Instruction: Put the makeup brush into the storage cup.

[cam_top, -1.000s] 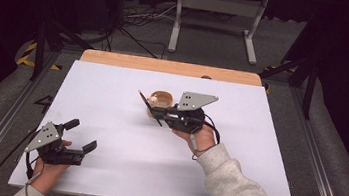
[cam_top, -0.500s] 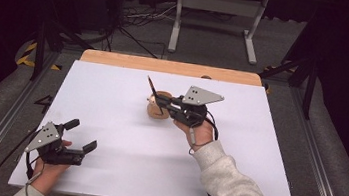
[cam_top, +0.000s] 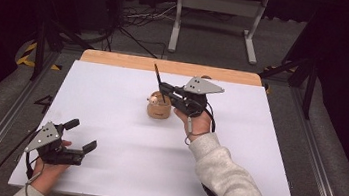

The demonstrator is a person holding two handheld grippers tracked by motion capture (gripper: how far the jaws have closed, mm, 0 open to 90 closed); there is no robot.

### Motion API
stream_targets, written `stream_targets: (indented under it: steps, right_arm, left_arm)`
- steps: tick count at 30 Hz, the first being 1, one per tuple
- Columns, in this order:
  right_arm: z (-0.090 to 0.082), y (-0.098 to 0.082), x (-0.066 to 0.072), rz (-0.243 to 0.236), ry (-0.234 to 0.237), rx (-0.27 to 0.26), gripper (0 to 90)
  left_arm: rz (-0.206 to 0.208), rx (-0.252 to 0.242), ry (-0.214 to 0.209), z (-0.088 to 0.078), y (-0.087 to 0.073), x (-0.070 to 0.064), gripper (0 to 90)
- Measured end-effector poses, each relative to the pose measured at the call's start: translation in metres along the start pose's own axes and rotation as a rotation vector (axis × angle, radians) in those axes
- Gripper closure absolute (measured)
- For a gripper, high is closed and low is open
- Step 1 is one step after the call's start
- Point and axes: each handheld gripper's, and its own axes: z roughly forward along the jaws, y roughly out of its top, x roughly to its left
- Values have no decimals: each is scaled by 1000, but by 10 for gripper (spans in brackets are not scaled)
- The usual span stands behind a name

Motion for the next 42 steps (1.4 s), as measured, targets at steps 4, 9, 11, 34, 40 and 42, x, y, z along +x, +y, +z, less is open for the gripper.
stream_targets:
  steps: [4,9,11,34,40,42]
  right_arm:
    - [5,1,-4,19,-21,-7,832]
    - [12,1,-9,36,-68,-7,832]
    - [14,1,-10,43,-83,-7,832]
    - [28,-33,-24,62,-108,-33,831]
    - [31,-43,-25,68,-113,-27,831]
    - [31,-45,-25,70,-113,-26,830]
  left_arm:
    - [2,-1,1,0,0,0,3]
    - [0,1,0,0,0,0,3]
    - [0,1,-1,0,0,0,3]
    - [3,1,0,0,0,0,3]
    - [5,3,-1,0,0,0,3]
    - [4,1,0,0,0,0,3]
